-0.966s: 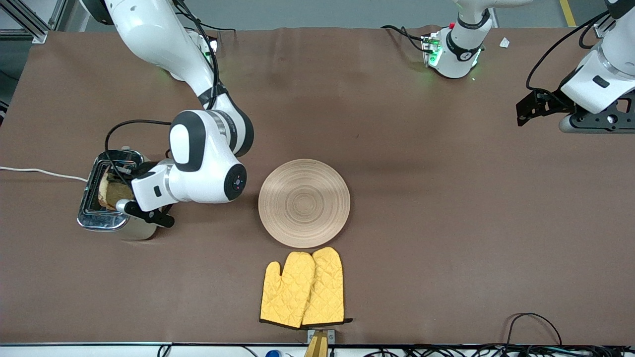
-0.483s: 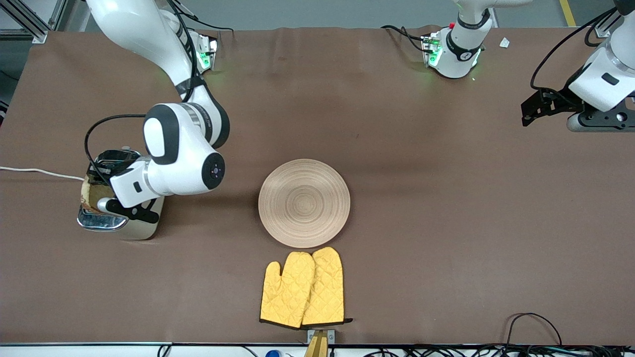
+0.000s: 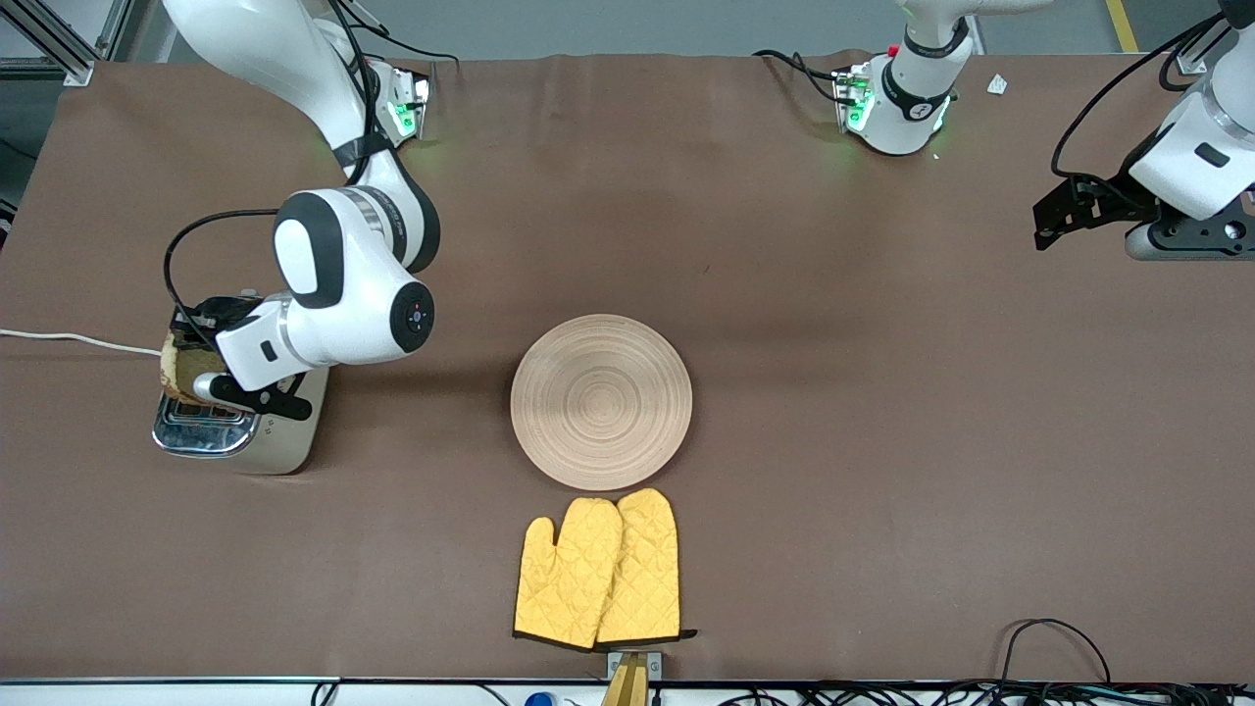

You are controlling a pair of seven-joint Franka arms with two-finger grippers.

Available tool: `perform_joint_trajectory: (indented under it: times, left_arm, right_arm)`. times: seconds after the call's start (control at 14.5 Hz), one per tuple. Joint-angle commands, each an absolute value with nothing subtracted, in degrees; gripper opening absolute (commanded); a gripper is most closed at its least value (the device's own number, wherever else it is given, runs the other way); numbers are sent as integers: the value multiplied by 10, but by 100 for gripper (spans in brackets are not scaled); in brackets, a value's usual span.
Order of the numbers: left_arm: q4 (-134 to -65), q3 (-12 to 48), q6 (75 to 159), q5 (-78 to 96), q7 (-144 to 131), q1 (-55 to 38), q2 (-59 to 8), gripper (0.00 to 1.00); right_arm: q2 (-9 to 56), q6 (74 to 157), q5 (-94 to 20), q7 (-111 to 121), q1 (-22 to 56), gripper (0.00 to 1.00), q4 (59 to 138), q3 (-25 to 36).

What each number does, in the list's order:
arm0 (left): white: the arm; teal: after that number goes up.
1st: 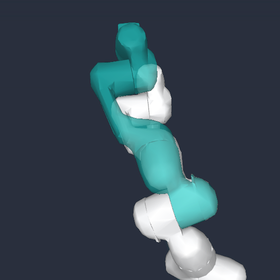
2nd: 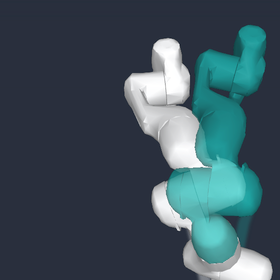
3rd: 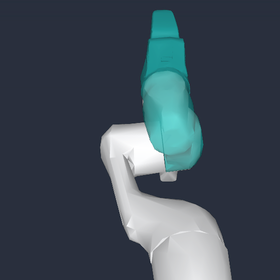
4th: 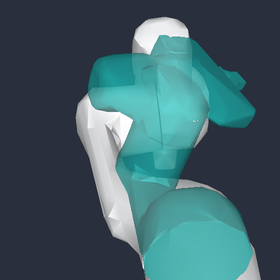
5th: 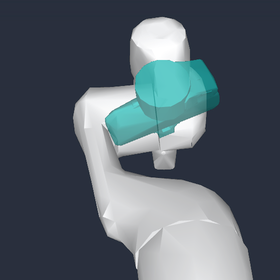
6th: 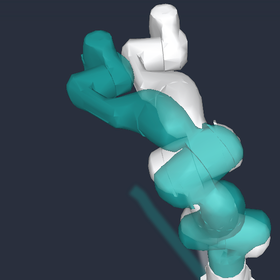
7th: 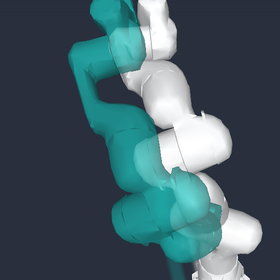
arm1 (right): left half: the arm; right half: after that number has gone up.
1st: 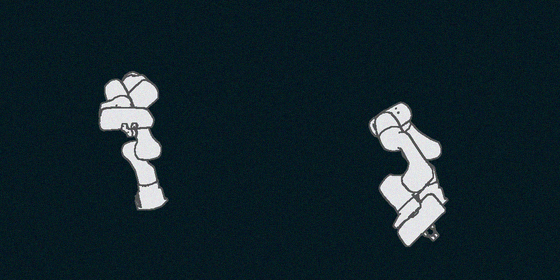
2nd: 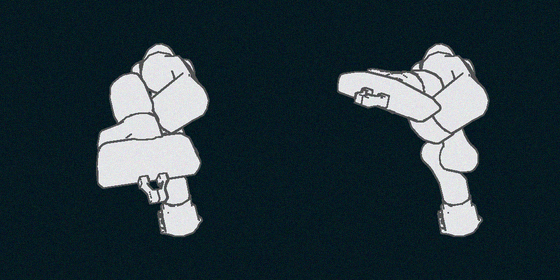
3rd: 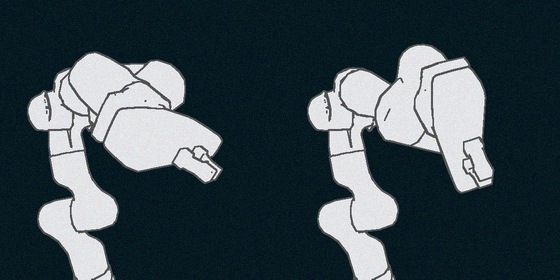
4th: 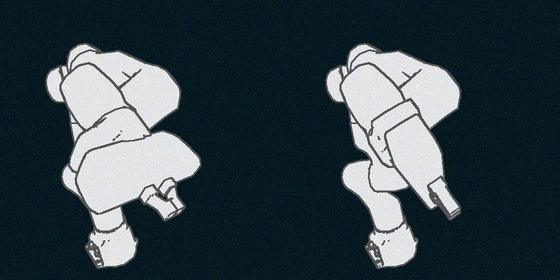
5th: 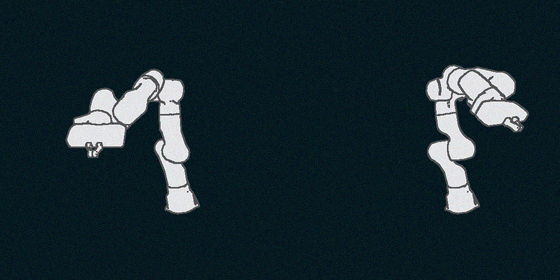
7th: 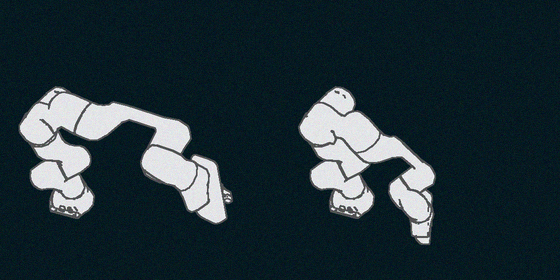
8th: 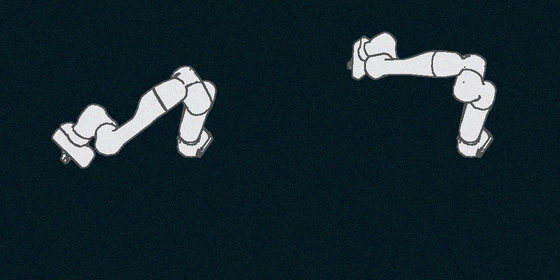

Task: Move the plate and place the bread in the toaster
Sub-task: 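Lower the bread into the toaster slot with the right gripper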

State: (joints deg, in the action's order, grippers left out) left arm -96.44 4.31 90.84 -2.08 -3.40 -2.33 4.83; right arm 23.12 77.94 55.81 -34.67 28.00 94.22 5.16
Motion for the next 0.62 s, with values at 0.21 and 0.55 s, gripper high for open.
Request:
perform_joint_trajectory:
  times: [0.21, 0.55]
  left_arm:
    - [-957, 44, 903, -24, -35, -21, 53, 100]
    - [-957, 44, 903, -24, -36, -21, 53, 100]
  right_arm:
    - [197, 801, 575, -365, 265, 0, 988, 45]
    - [178, 831, 579, -367, 249, 0, 1016, 45]
